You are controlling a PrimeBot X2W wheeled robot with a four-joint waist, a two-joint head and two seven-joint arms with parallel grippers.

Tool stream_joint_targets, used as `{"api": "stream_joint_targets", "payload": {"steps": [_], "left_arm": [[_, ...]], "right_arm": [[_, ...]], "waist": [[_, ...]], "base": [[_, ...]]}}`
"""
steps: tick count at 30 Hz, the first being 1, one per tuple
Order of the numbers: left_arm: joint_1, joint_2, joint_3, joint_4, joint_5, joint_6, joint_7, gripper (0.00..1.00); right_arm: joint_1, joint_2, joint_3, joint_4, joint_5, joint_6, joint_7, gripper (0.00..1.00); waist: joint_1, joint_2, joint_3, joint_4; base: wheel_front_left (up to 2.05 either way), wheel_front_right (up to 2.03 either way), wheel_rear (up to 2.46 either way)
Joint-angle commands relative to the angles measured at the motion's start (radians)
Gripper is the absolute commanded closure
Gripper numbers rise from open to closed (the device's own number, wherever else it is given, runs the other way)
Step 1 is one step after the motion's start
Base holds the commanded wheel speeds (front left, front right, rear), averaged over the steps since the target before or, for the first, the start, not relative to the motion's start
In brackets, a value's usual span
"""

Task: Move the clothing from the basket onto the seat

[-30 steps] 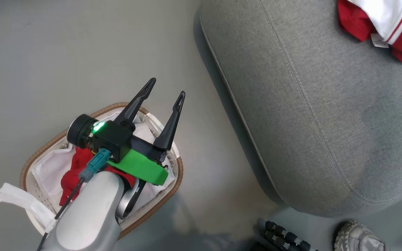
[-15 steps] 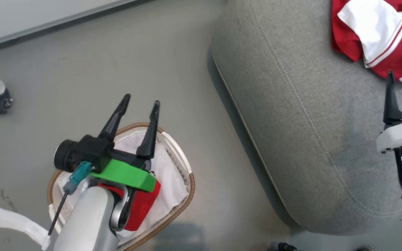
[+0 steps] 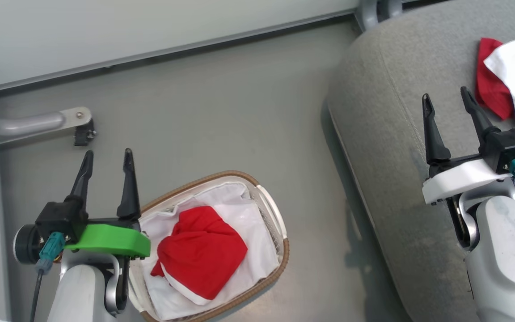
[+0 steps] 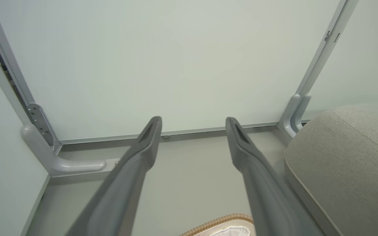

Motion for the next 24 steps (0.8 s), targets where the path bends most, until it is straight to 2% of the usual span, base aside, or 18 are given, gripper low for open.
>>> {"api": "stream_joint_targets", "payload": {"steps": [1,10,18,24], "left_arm": [[0.024,-0.008,0.018,0.005,0.012,0.003,0.001,0.0],[0.095,-0.018,0.09,0.051,0.055,0.006,0.001,0.0],[0.173,-0.019,0.073,0.062,0.023,0.014,0.001,0.0],[0.182,-0.019,0.049,0.063,-0.013,0.016,0.001,0.0]], "right_arm": [[0.025,-0.002,-0.001,0.011,0.012,-0.001,-0.002,0.0],[0.106,0.014,0.028,0.052,0.018,-0.001,-0.002,0.0],[0.19,0.023,0.013,0.06,0.03,-0.001,-0.002,0.0],[0.184,0.023,0.019,0.046,0.031,-0.001,-0.002,0.0]], "waist": [[0.0,0.0,-0.064,0.068],[0.0,0.0,-0.153,0.123],[0.0,0.0,-0.204,0.142],[0.0,0.0,-0.172,0.13]], "base": [[0.0,0.0,0.0],[0.0,0.0,0.0],[0.0,0.0,0.0],[0.0,0.0,0.0]]}}
